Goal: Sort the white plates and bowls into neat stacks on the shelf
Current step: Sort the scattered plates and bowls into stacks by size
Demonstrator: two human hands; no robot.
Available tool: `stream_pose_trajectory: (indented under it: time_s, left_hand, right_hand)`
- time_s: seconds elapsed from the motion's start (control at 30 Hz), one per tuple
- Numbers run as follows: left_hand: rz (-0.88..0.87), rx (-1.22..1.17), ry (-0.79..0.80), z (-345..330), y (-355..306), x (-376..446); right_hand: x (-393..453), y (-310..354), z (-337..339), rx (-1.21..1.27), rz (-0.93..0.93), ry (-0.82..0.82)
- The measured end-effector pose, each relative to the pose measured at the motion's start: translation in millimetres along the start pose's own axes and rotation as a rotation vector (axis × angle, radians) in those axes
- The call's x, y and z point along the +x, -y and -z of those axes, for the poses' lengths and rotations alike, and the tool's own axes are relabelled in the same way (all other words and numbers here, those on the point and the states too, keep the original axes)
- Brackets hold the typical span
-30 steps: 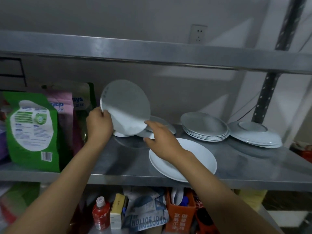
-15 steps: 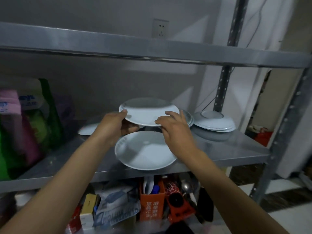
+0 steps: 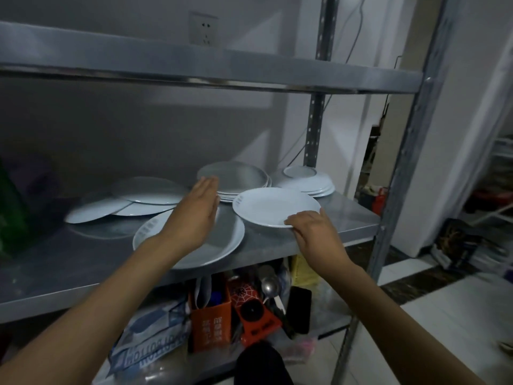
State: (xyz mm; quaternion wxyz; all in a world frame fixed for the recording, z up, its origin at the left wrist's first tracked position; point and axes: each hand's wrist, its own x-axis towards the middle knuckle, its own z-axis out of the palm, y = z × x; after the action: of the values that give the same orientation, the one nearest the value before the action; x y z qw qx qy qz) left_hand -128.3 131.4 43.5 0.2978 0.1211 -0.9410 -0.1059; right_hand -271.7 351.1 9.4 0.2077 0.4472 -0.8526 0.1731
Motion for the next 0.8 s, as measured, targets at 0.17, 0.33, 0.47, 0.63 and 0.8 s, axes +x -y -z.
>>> stream_pose_trajectory:
  time_s: [0.17,0.33,0.47,0.63,0.8]
  left_hand:
    - [-0.101,0.156,0.048,-13,-9,2]
    - [-0.131,0.191,0.076,-21,-16,0]
    - [-0.143,0.074,0.042,-23,-21,-2]
    - [-0.145,0.076,0.031,-26,-21,0]
    - [-0.146,0.066,0.016,-29,-22,-5]
  right_hand:
    - [-14,-14,-13,-0.016,-0.034,-0.002]
    - [-18,-21,-21,0.001,-0.05,0.021]
    - [-19,-22,-19,0.044,-0.058,0.071]
    - [-18,-21,-15,0.075,-0.06,0.138]
    - [-12,-9,-2,-0.012,-0.086,0.177]
